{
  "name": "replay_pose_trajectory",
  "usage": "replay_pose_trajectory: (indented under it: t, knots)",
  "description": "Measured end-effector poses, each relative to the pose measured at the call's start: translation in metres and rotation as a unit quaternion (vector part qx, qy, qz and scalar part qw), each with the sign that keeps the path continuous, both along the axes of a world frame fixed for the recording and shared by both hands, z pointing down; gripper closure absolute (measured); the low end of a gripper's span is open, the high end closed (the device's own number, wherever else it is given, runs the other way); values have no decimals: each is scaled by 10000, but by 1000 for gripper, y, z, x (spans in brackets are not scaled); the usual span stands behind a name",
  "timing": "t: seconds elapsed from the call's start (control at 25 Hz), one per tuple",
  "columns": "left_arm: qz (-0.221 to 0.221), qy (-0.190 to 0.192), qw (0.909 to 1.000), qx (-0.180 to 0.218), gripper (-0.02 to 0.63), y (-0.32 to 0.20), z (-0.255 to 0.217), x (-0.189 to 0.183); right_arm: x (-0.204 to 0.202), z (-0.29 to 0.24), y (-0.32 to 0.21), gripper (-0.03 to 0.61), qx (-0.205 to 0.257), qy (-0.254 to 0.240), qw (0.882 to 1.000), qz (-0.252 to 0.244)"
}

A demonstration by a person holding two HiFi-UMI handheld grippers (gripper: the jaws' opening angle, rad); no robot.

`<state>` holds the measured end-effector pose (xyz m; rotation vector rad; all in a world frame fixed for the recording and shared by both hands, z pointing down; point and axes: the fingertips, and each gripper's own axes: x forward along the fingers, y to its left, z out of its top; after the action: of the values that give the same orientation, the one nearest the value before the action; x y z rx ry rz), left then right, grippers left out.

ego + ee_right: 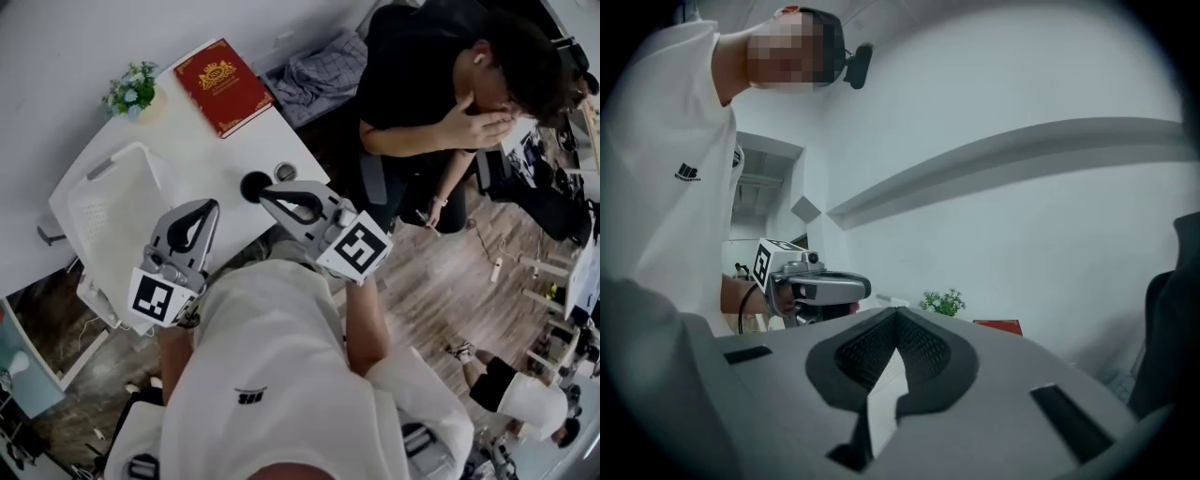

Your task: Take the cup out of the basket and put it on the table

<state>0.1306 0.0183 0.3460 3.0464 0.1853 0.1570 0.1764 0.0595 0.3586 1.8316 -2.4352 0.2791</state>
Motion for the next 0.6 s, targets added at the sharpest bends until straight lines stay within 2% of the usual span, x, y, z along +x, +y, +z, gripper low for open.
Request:
replay_pose_trajectory:
  t: [0.6]
  knots:
    - [77,47,9999,44,603,1,-3,1,8,2,5,566,-66,24,9998,163]
